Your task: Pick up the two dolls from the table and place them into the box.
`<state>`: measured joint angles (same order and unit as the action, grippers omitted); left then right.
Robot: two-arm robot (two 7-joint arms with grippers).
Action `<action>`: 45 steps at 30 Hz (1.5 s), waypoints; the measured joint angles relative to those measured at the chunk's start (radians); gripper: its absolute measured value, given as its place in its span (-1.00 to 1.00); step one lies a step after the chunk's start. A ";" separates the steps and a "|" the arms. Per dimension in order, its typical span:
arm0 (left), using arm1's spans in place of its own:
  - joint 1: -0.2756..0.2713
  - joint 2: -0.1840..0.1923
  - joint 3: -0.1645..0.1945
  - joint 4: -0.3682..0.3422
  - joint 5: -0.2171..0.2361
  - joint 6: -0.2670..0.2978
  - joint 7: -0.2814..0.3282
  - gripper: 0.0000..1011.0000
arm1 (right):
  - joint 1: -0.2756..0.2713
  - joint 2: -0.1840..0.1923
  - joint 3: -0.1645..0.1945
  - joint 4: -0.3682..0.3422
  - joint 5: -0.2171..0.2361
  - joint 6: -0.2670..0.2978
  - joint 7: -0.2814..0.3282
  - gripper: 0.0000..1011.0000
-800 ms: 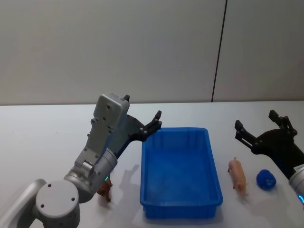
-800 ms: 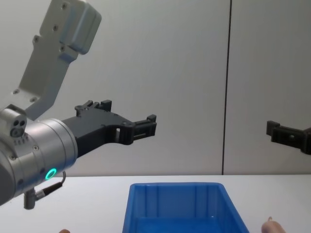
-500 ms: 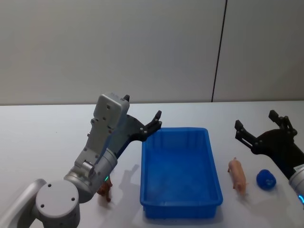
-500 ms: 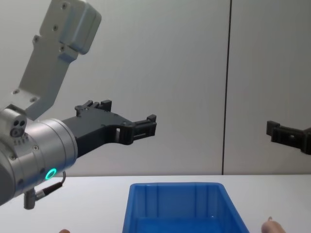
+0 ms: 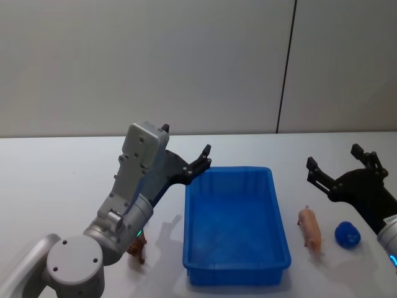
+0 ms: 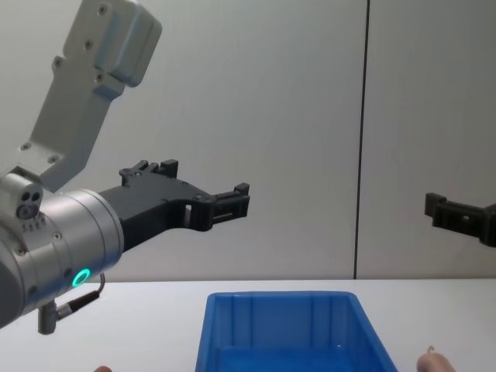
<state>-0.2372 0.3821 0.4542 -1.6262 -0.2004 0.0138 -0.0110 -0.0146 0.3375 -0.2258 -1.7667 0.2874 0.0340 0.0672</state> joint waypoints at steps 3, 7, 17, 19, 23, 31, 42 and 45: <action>0.000 0.000 0.000 0.000 0.000 0.000 0.000 0.98 | 0.001 0.001 0.001 0.001 0.001 0.000 0.003 0.98; 0.000 0.000 0.000 0.000 0.000 0.000 0.000 0.98 | 0.003 0.005 0.005 0.004 0.006 0.003 0.016 0.98; 0.000 0.000 0.000 0.000 0.000 0.000 0.000 0.98 | -0.007 0.026 0.018 0.007 0.021 0.024 0.044 0.98; 0.000 0.000 0.000 0.000 0.000 0.000 0.000 0.98 | -0.018 0.032 0.018 0.005 0.020 0.025 0.045 0.98; 0.000 0.000 0.000 0.000 0.000 0.000 0.000 0.98 | -0.062 0.049 0.017 -0.004 0.004 0.020 0.041 0.98; 0.000 0.000 0.000 0.000 0.000 0.000 0.000 0.98 | -0.131 0.075 0.013 -0.013 -0.014 0.014 0.020 0.98; 0.000 0.000 0.000 0.000 0.000 0.000 0.000 0.98 | -0.176 0.096 0.018 -0.009 -0.014 0.064 0.004 0.98; 0.000 0.000 0.000 0.000 0.000 0.000 0.000 0.98 | -0.180 0.097 0.018 -0.001 -0.015 0.087 0.001 0.98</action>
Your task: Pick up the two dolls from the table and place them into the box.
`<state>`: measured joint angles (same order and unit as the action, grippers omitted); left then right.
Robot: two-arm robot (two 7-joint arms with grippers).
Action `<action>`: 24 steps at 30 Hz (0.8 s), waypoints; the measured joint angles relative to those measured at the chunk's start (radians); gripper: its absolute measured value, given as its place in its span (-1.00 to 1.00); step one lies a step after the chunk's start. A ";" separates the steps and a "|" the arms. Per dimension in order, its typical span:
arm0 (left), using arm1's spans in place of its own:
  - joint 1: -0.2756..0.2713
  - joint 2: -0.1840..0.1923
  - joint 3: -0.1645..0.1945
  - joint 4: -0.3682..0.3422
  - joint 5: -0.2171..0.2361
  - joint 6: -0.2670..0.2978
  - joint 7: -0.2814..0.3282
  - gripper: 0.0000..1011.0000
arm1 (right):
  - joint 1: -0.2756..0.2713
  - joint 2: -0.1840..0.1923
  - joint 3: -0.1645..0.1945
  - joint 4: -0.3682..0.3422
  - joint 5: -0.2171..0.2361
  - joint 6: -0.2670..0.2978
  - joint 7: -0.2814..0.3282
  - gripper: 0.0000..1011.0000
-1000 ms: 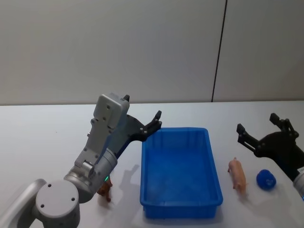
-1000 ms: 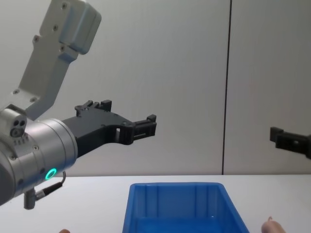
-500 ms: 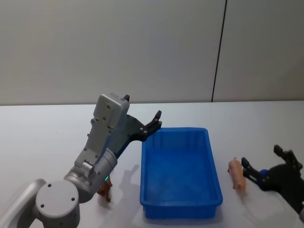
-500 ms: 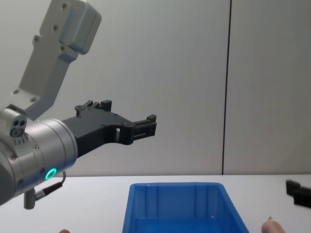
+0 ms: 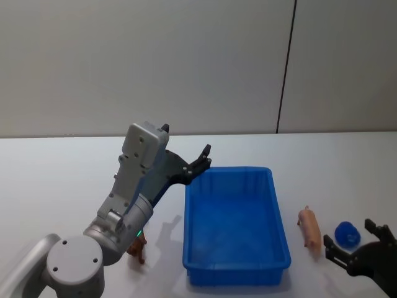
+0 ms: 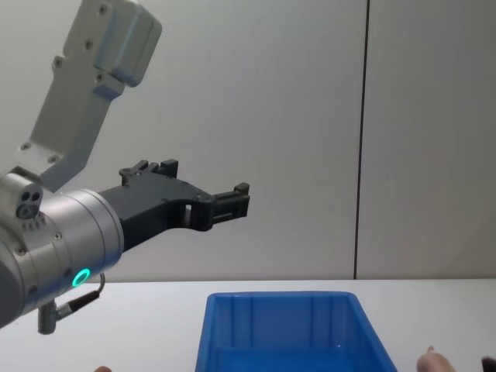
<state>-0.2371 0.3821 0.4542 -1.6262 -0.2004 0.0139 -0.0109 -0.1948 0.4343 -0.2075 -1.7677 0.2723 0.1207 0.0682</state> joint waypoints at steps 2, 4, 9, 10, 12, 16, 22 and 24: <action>0.000 0.000 0.000 0.000 0.000 0.000 0.000 0.98 | 0.000 0.000 0.000 0.004 -0.001 0.009 -0.001 0.98; 0.000 0.000 0.000 0.000 0.000 0.000 0.000 0.98 | 0.001 -0.002 0.000 0.012 -0.001 0.025 -0.004 0.98; 0.000 0.000 0.000 0.000 0.000 0.000 0.000 0.98 | 0.008 -0.010 0.001 0.031 -0.002 0.044 -0.013 0.98; 0.000 0.000 0.000 0.000 0.000 0.000 0.000 0.98 | 0.012 -0.013 0.002 0.039 -0.002 0.051 -0.018 0.98; 0.000 0.000 0.000 0.000 0.000 0.000 0.000 0.98 | 0.016 -0.016 0.003 0.045 -0.002 0.056 -0.021 0.98; 0.000 0.000 0.000 0.000 0.000 0.000 0.000 0.98 | 0.026 -0.024 0.005 0.066 -0.001 0.066 -0.032 0.98; 0.000 0.000 0.000 0.000 0.000 0.000 0.000 0.98 | 0.041 -0.035 0.008 0.093 0.003 0.072 -0.042 0.98; 0.000 0.000 0.000 0.000 0.000 0.000 0.000 0.98 | 0.045 -0.037 0.008 0.099 0.003 0.072 -0.044 0.98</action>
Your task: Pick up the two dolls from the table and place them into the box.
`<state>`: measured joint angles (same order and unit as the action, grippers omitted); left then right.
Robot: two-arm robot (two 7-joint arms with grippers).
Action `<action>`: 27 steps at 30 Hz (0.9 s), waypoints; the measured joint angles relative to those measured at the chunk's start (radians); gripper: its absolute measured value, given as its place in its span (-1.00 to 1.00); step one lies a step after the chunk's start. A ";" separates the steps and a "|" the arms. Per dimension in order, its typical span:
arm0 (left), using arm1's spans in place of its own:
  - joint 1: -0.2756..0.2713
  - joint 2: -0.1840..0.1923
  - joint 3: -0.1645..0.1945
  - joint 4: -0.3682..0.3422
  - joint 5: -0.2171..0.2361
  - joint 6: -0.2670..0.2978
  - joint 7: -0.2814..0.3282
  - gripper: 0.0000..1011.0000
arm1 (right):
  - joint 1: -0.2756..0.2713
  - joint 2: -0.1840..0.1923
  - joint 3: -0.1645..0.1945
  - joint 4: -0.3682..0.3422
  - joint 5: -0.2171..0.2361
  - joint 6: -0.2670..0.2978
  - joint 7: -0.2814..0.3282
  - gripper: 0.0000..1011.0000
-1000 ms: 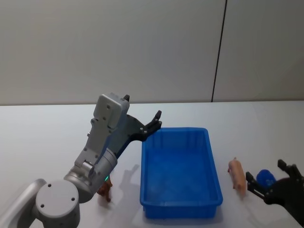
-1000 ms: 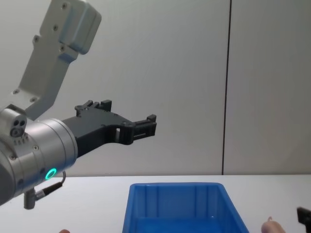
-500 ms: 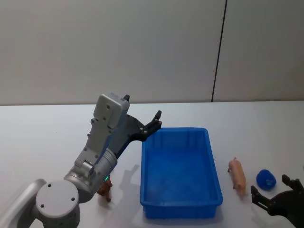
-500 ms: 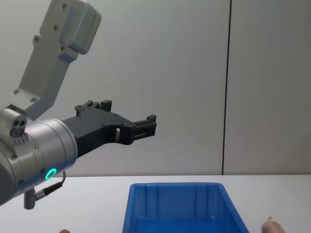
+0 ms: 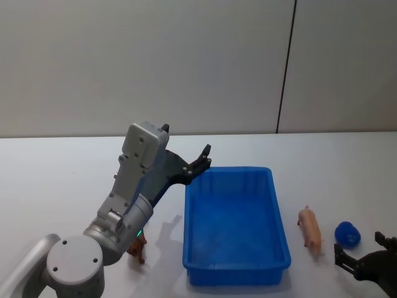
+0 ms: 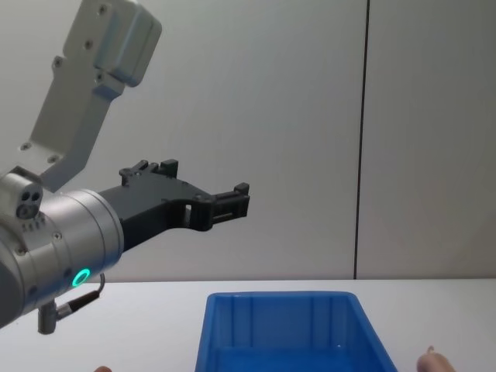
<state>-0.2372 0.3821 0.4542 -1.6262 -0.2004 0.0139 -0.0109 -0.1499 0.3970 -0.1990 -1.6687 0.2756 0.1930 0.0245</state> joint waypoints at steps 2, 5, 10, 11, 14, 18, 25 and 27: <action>0.000 0.000 0.000 0.000 0.000 0.000 0.000 0.98 | 0.005 -0.004 0.001 0.010 0.001 0.000 -0.002 0.98; 0.000 0.000 0.000 0.000 0.000 0.000 0.000 0.98 | 0.014 -0.011 0.001 0.025 0.001 0.000 -0.004 0.98; 0.000 0.000 0.000 0.000 0.000 0.000 0.000 0.98 | 0.027 -0.021 0.000 0.049 0.001 -0.001 -0.004 0.98; 0.000 0.000 0.000 0.000 0.000 0.000 0.000 0.98 | 0.029 -0.023 0.000 0.053 0.001 -0.001 -0.004 0.98; 0.000 0.000 0.000 0.000 0.000 0.000 0.000 0.98 | 0.040 -0.031 -0.002 0.070 -0.003 -0.005 -0.004 0.98; 0.000 0.000 0.000 0.000 0.000 0.000 0.000 0.98 | 0.055 -0.044 -0.007 0.097 -0.010 -0.011 0.000 0.98; 0.000 0.000 0.000 0.000 0.000 0.000 0.000 0.98 | 0.082 -0.063 -0.012 0.137 -0.022 -0.020 0.004 0.98; 0.000 0.000 0.000 0.000 0.000 0.000 0.000 0.98 | 0.093 -0.069 -0.013 0.150 -0.025 -0.023 0.004 0.98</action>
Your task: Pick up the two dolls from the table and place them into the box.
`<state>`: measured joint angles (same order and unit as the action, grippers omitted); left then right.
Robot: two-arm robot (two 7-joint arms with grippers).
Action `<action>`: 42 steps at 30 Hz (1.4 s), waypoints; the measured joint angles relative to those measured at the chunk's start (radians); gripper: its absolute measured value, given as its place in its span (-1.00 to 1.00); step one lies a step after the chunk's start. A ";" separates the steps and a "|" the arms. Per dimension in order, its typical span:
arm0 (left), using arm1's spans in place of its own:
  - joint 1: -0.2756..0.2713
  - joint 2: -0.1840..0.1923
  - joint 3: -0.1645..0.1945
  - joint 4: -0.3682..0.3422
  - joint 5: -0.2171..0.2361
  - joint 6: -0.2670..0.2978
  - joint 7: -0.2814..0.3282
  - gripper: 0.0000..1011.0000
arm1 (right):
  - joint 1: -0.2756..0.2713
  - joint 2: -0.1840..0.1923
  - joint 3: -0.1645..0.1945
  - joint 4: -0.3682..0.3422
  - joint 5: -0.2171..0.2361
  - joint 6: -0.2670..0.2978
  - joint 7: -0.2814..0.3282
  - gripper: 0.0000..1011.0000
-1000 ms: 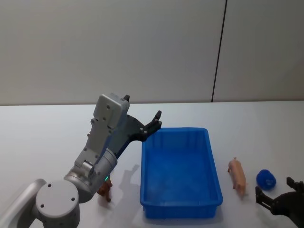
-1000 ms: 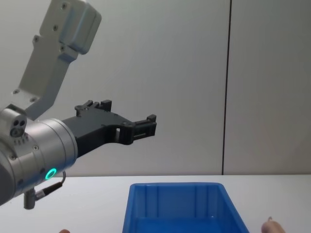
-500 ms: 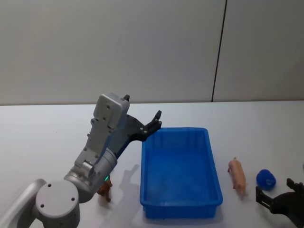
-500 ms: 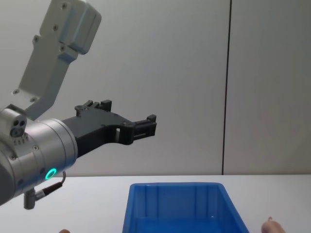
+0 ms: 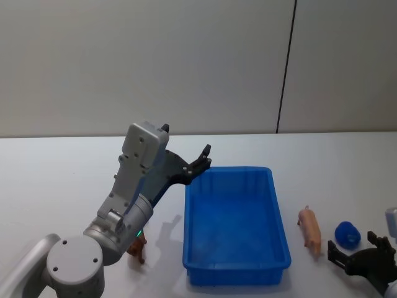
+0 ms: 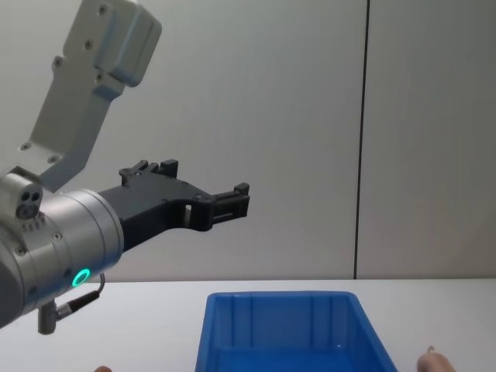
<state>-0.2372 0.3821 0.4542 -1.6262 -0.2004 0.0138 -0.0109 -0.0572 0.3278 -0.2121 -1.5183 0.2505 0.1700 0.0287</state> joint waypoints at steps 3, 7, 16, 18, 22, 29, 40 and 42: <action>0.000 0.000 0.000 0.000 0.000 0.000 0.000 0.98 | 0.009 -0.006 0.000 0.012 -0.002 -0.001 -0.001 0.98; 0.000 0.000 0.000 0.000 0.000 0.000 0.000 0.98 | 0.028 -0.016 -0.001 0.038 -0.004 -0.003 -0.006 0.98; 0.000 0.000 0.000 0.000 0.000 0.000 0.000 0.98 | 0.057 -0.033 0.002 0.082 -0.003 -0.004 -0.015 0.96; 0.000 0.000 0.000 0.000 0.000 0.000 0.000 0.98 | 0.061 -0.035 0.003 0.088 -0.002 -0.004 -0.016 0.88; 0.000 0.000 0.000 0.000 0.000 0.000 0.000 0.98 | 0.070 -0.040 0.004 0.102 0.002 -0.004 -0.016 0.68; 0.000 0.000 0.000 0.000 0.000 0.000 0.000 0.98 | 0.083 -0.046 0.007 0.118 0.006 -0.004 -0.016 0.28; 0.000 0.000 0.000 0.000 0.000 0.000 0.000 0.98 | 0.090 -0.050 0.011 0.121 0.009 -0.021 -0.010 -0.09; 0.000 0.000 0.000 0.000 0.000 0.000 0.000 0.98 | 0.090 -0.050 0.012 0.114 0.005 -0.034 -0.009 -0.13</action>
<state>-0.2372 0.3821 0.4542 -1.6262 -0.2004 0.0139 -0.0109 0.0327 0.2773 -0.2000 -1.4045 0.2558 0.1357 0.0193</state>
